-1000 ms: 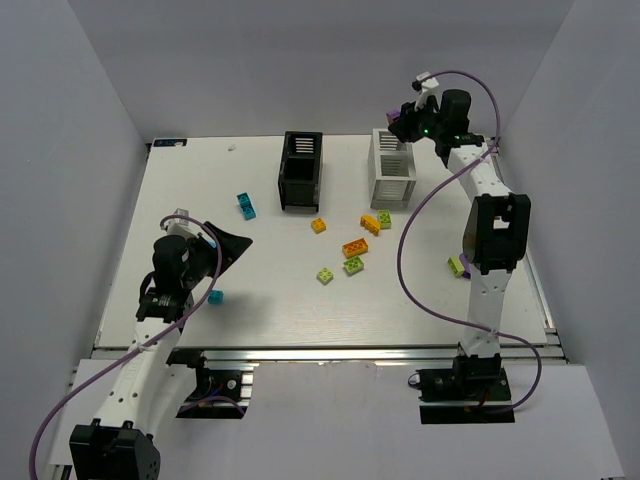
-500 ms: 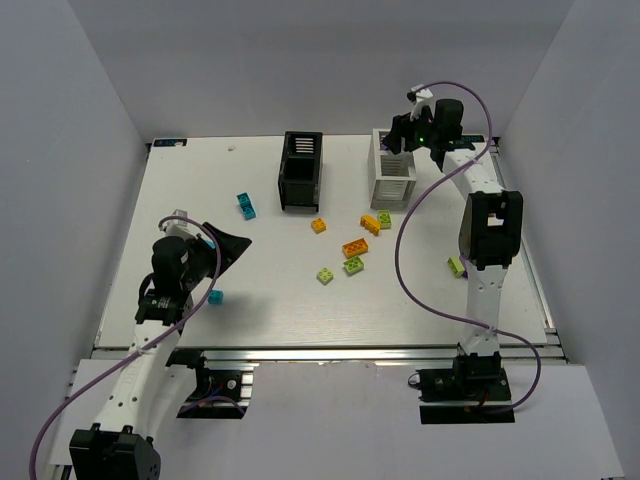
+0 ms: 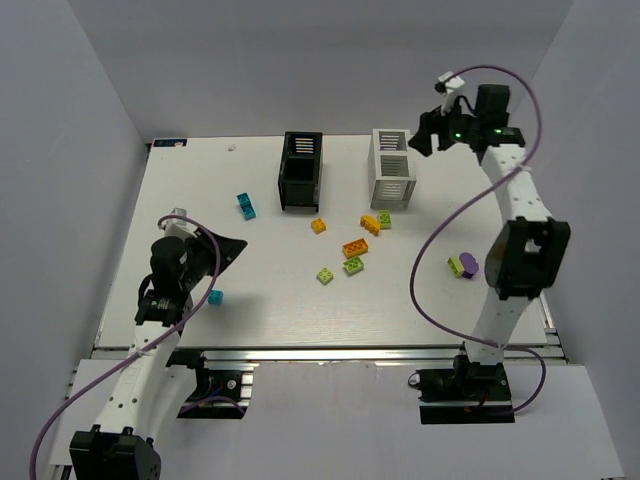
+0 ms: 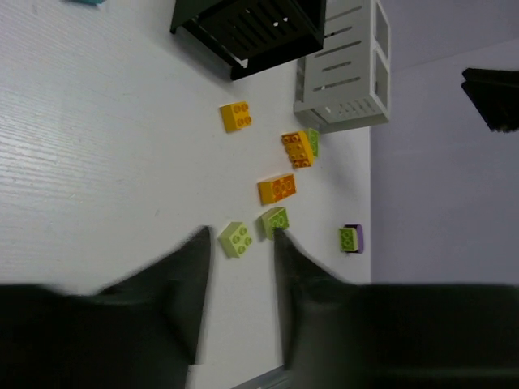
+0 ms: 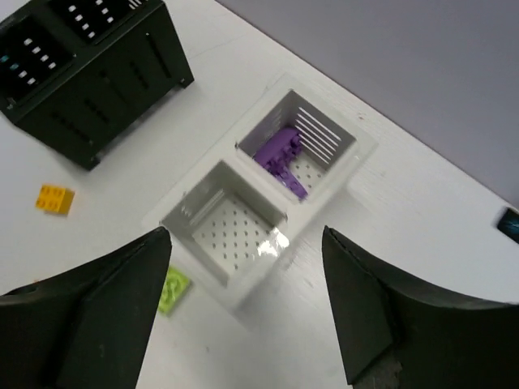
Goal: Sort the legos into containers by color
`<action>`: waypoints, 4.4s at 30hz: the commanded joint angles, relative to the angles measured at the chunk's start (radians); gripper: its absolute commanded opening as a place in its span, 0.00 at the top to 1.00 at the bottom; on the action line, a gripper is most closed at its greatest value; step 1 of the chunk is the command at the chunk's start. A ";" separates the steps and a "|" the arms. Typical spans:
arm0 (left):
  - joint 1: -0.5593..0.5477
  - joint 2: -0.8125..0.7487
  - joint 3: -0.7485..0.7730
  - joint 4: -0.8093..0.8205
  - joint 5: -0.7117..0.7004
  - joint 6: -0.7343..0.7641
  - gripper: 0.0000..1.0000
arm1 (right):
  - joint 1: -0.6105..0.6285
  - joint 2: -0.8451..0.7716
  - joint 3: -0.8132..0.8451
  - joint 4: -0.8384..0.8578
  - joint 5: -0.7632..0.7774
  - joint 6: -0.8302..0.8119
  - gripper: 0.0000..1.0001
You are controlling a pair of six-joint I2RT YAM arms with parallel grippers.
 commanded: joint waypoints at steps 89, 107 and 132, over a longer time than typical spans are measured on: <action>-0.120 0.102 -0.065 0.383 0.160 -0.224 0.29 | -0.176 -0.239 -0.579 -0.802 0.288 -1.290 0.91; -0.595 0.594 0.248 0.581 0.016 -0.206 0.24 | 0.404 -0.532 -0.564 -0.542 0.033 -0.557 1.00; -0.699 0.740 0.368 0.486 -0.060 -0.154 0.41 | 0.493 -0.576 -0.568 -0.440 0.076 -0.435 1.00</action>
